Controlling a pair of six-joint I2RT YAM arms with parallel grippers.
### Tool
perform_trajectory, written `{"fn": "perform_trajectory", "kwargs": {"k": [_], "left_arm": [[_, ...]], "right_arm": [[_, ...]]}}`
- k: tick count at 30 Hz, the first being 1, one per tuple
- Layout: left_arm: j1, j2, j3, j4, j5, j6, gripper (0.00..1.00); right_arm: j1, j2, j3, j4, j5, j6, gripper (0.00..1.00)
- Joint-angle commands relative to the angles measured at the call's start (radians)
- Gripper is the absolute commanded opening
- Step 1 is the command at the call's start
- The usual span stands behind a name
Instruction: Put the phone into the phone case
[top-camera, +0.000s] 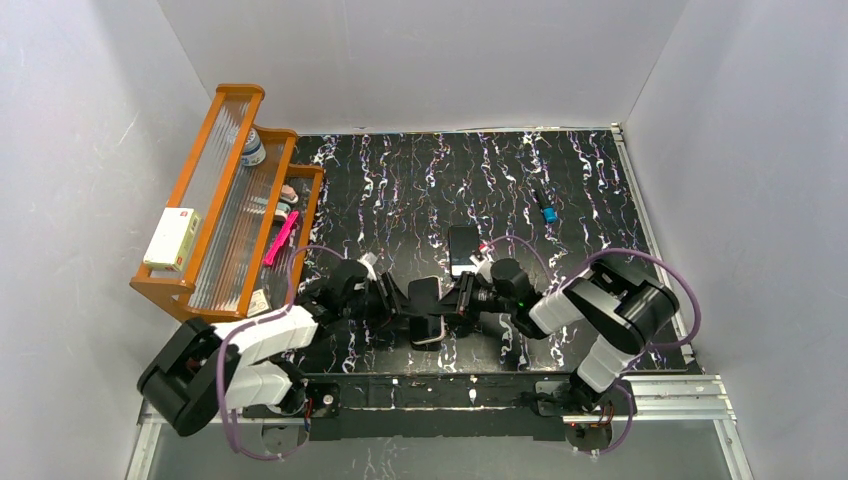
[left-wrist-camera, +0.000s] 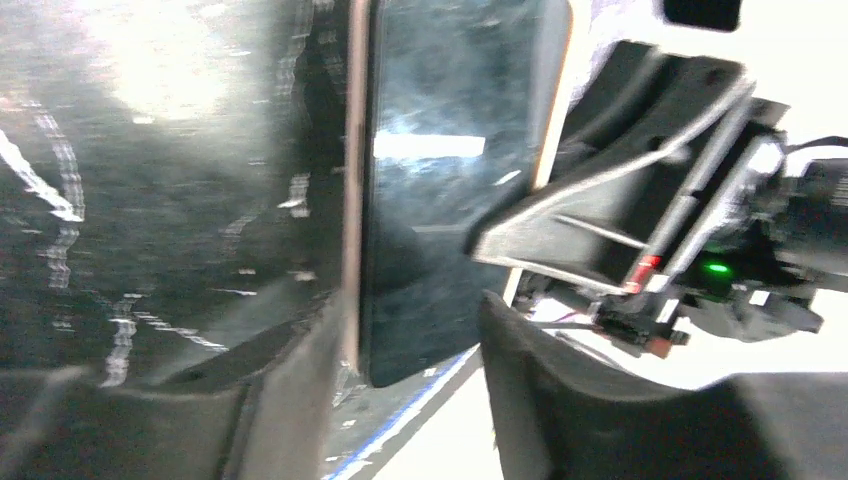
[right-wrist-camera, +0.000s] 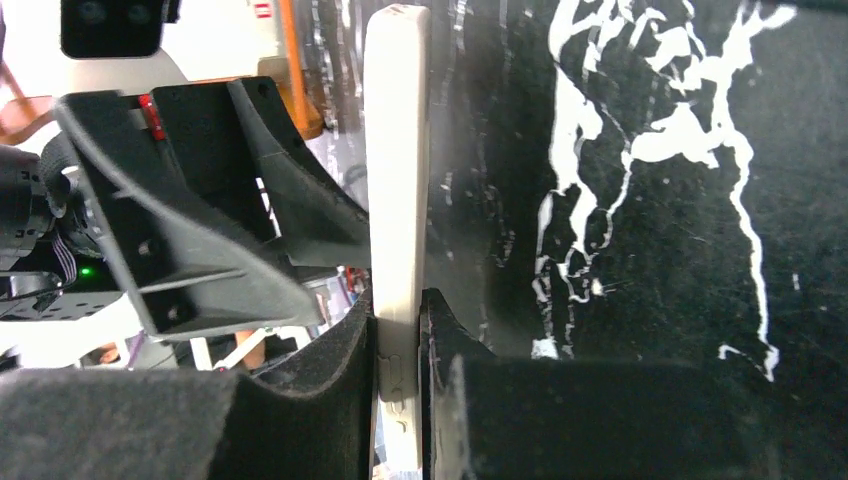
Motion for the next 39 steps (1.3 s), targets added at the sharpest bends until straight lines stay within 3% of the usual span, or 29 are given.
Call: {"fn": "perform_trajectory", "kwargs": {"k": [1, 5, 7, 9, 14, 18, 21, 33, 39], "left_arm": [[0.008, -0.145, 0.135, -0.115, 0.042, 0.095, 0.59], [0.027, -0.239, 0.277, -0.27, 0.014, 0.219, 0.87], [0.035, -0.273, 0.342, -0.335, 0.015, 0.26, 0.96], [0.04, -0.296, 0.38, -0.352, 0.026, 0.284, 0.98], [0.044, -0.354, 0.396, -0.209, 0.083, 0.226, 0.98], [0.044, -0.384, 0.334, 0.049, 0.146, 0.089, 0.92], [0.044, -0.383, 0.293, 0.206, 0.17, -0.003, 0.87], [0.044, -0.355, 0.242, 0.46, 0.176, -0.134, 0.81], [0.044, -0.341, 0.225, 0.516, 0.145, -0.168, 0.7]], "right_arm": [[-0.081, -0.121, 0.016, 0.129, -0.17, -0.015, 0.03], [-0.161, -0.29, 0.037, 0.055, -0.289, -0.081, 0.02], [-0.193, -0.391, 0.068, -0.054, -0.324, -0.124, 0.01], [-0.22, -0.479, 0.107, -0.158, -0.343, -0.16, 0.01], [-0.235, -0.586, 0.164, -0.182, -0.399, -0.109, 0.03], [-0.235, -0.581, 0.113, 0.153, -0.432, 0.127, 0.03], [-0.235, -0.579, 0.099, 0.296, -0.438, 0.228, 0.03], [-0.224, -0.579, 0.175, 0.339, -0.436, 0.31, 0.05], [-0.198, -0.574, 0.203, 0.351, -0.435, 0.329, 0.05]]}}
